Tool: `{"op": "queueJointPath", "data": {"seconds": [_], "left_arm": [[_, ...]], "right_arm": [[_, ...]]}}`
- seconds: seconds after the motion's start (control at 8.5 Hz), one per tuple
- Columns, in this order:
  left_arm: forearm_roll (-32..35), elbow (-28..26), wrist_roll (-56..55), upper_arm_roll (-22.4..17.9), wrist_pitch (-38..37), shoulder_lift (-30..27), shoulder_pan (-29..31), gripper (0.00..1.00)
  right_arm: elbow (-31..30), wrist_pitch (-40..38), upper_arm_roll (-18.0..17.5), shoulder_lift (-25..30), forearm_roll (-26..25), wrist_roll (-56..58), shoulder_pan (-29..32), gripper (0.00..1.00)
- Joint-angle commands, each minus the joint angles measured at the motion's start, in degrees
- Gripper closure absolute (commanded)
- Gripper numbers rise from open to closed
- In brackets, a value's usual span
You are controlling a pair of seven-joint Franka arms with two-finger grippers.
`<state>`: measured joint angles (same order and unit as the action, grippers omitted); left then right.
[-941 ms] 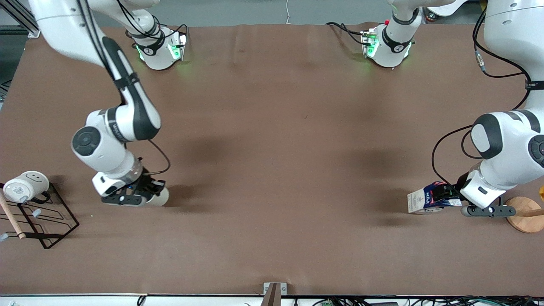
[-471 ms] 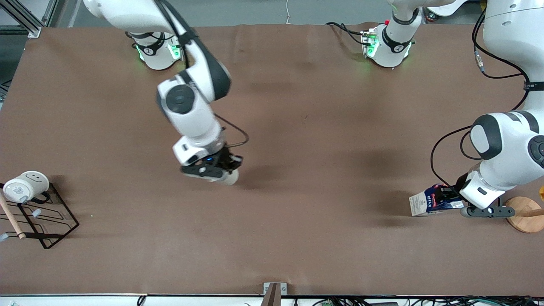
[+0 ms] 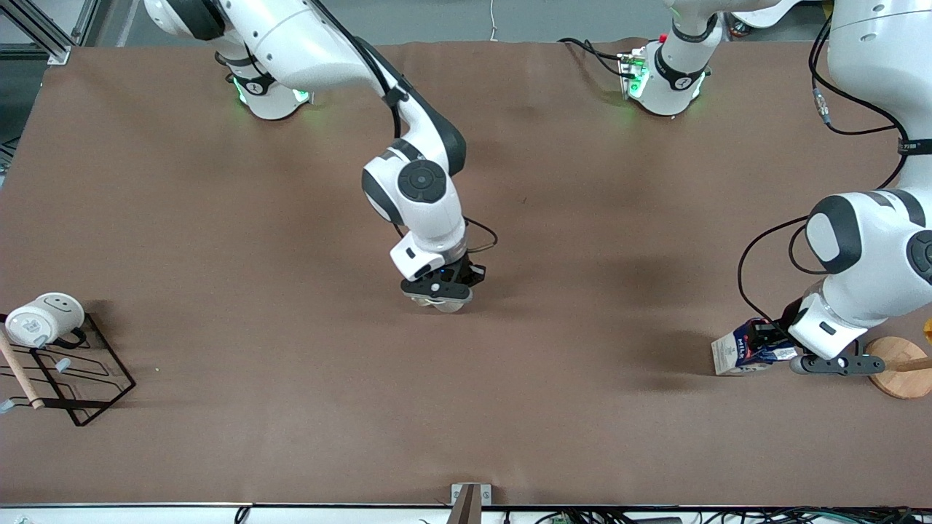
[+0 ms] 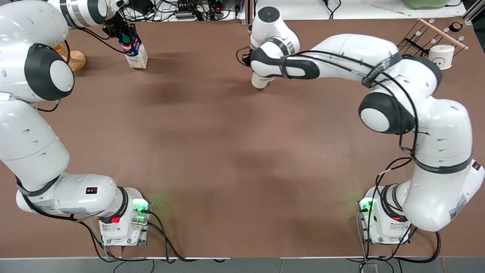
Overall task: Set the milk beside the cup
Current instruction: 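Carry the mug with the right gripper while the left gripper carries the carton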
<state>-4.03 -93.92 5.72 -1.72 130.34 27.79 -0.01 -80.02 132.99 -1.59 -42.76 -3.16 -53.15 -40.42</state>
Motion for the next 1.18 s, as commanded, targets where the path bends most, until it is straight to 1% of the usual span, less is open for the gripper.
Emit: {"op": "queueJointPath", "data": {"seconds": [0.0,0.12,0.24,0.59,0.71,0.82,0.94,1.06], "left_arm": [[-1.24,1.46,-0.17,1.97,-1.58,-1.59,-0.16,0.55],[-1.24,1.98,-2.18,3.11,-3.06,-2.56,-0.25,0.55],[-1.15,2.77,-4.29,4.78,-4.99,-3.35,-0.34,0.55],[-0.63,5.41,-11.67,9.18,-10.44,-4.85,-0.34,0.55],[-0.54,5.76,-13.35,10.23,-12.29,-5.64,-0.25,0.55],[-0.8,5.77,-14.41,11.29,-13.53,-6.43,-0.17,0.55],[-0.63,5.77,-15.81,11.73,-14.06,-6.96,-0.16,0.55],[-0.71,5.77,-17.48,12.96,-14.15,-7.48,-0.16,0.55]], "right_arm": [[2.85,0.07,0.45,-2.24,-1.06,-1.78,-0.54,0.99],[4.68,2.26,0.45,-3.55,-1.23,-3.96,-0.89,0.99],[6.61,2.63,0.62,-4.78,-1.41,-7.03,-0.89,0.99],[9.96,2.72,1.59,-6.9,-1.5,-7.5,-1.07,0.98],[9.97,2.63,1.59,-7.25,-1.5,-7.5,-1.33,0.94],[9.97,2.63,1.59,-7.43,-1.5,-7.5,-1.24,0.81],[9.97,2.54,1.68,-7.43,-1.5,-7.41,-1.24,0.61],[9.97,2.54,1.59,-7.43,-1.5,-7.41,-1.24,0.45]]}}
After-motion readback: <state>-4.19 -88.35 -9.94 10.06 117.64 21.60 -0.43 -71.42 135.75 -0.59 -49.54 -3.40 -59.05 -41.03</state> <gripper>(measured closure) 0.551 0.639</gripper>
